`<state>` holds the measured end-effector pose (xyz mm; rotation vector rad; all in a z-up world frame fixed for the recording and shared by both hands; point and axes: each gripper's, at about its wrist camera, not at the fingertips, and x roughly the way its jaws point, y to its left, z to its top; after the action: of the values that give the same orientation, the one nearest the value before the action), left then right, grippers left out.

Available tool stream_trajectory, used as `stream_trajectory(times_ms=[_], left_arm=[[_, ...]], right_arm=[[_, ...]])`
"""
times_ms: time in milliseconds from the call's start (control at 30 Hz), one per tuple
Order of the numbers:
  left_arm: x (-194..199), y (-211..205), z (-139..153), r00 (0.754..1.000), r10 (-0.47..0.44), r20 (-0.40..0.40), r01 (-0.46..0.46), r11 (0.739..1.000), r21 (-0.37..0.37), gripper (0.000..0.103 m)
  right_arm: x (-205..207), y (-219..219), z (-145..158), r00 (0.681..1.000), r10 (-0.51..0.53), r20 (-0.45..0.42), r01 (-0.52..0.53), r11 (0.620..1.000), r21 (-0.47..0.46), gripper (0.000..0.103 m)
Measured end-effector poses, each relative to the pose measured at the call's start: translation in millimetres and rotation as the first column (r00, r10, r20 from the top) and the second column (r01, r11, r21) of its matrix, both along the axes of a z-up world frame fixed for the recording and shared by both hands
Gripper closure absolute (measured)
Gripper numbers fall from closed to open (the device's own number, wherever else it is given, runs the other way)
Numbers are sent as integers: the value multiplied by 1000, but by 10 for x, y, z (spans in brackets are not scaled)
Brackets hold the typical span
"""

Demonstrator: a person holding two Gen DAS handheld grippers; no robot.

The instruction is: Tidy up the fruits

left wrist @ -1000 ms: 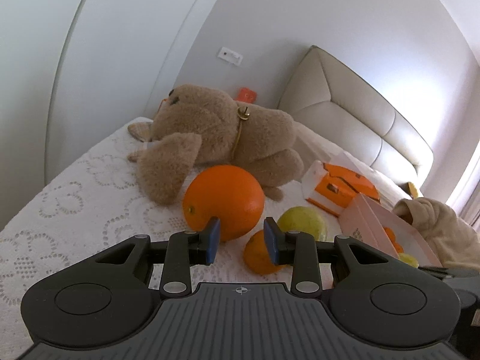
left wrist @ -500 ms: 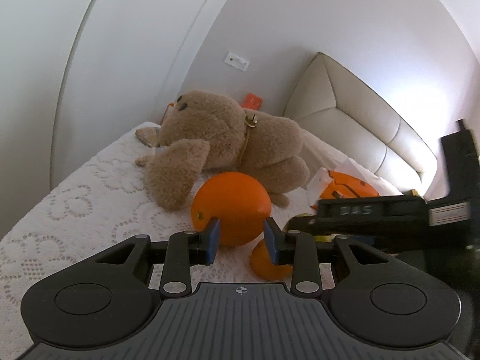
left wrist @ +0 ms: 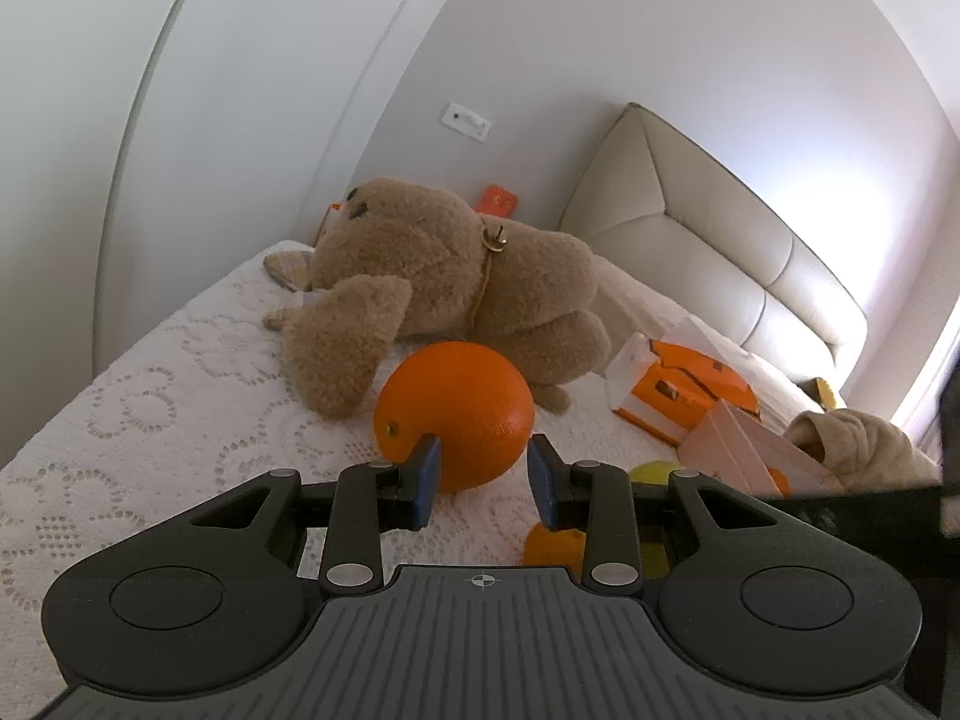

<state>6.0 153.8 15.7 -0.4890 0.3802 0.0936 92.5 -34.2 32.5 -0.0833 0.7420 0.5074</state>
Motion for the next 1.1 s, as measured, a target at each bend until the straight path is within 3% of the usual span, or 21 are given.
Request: stream_trajectory(times_ms=[233, 433, 667, 833, 1000, 1100], left_arm=[[11, -32, -2, 1000, -10, -7, 10, 1000, 12, 68], [45, -124, -2, 998, -64, -10, 65, 997, 40, 68], [127, -354, 10, 986, -160, -47, 164, 981, 103, 68], [179, -648, 113, 973, -209, -102, 225, 956, 186, 67], [250, -987, 136, 970, -143, -195, 207, 907, 368, 66], [271, -1072, 132, 966, -142, -215, 219, 893, 393, 56]], right_arm=[[-530, -64, -62, 981, 48, 186, -26, 993, -119, 43], [-874, -256, -81, 967, 43, 252, -15, 993, -113, 41], [-1014, -627, -172, 965, -77, 251, 98, 992, -75, 36], [-913, -1038, -351, 977, -166, 133, 166, 986, 10, 36], [-933, -1204, -380, 979, -165, 119, 154, 983, 95, 31], [-934, -1207, -374, 982, -149, 119, 136, 985, 109, 27]])
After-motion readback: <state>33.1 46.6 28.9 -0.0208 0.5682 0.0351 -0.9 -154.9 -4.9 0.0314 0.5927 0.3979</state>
